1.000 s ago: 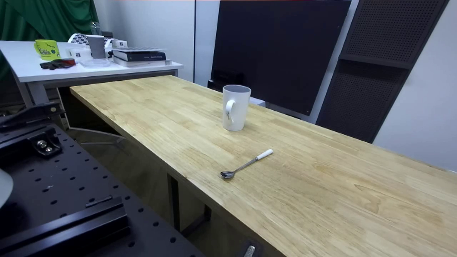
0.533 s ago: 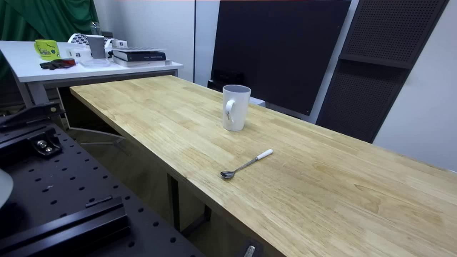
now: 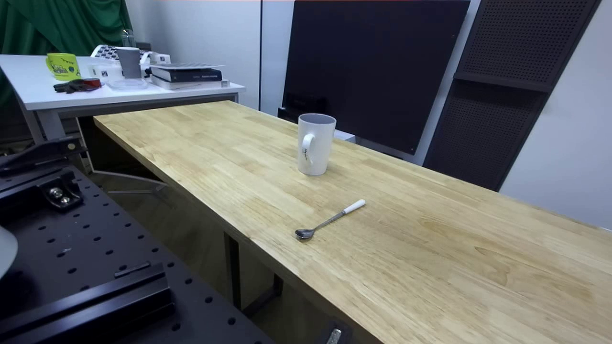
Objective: Put the spoon in the mug
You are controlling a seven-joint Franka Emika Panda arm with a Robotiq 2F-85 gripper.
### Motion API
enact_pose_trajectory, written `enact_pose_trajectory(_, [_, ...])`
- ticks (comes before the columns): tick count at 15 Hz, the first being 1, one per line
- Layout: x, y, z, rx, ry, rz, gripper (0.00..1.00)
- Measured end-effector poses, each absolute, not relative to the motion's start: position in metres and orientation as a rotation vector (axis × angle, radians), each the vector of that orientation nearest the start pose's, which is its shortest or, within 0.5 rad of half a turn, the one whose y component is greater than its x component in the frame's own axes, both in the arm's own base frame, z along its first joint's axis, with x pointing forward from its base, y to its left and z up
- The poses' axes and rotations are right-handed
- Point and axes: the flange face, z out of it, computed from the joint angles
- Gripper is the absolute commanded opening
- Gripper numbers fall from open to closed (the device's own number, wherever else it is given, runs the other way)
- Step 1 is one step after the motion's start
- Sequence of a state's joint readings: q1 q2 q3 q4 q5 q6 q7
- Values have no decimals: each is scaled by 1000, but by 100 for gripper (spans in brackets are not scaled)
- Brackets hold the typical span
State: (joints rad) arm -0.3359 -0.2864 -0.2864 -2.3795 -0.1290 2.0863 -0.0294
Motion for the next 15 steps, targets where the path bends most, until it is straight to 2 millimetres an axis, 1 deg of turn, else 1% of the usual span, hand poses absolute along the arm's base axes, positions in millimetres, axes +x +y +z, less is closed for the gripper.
enact_pose_trajectory(5, [362,-271,426,-3070,806,28,100])
enact_pose_trajectory(7, [364,-272,427,-3076,824,-23,100])
enact_pose_trajectory(9, [369,-273,425,-3073,875,-73,100])
enact_pose_trajectory(11, [378,-273,416,-3069,920,-99,100])
enact_pose_trajectory(15, [405,-267,380,-3076,959,-74,100])
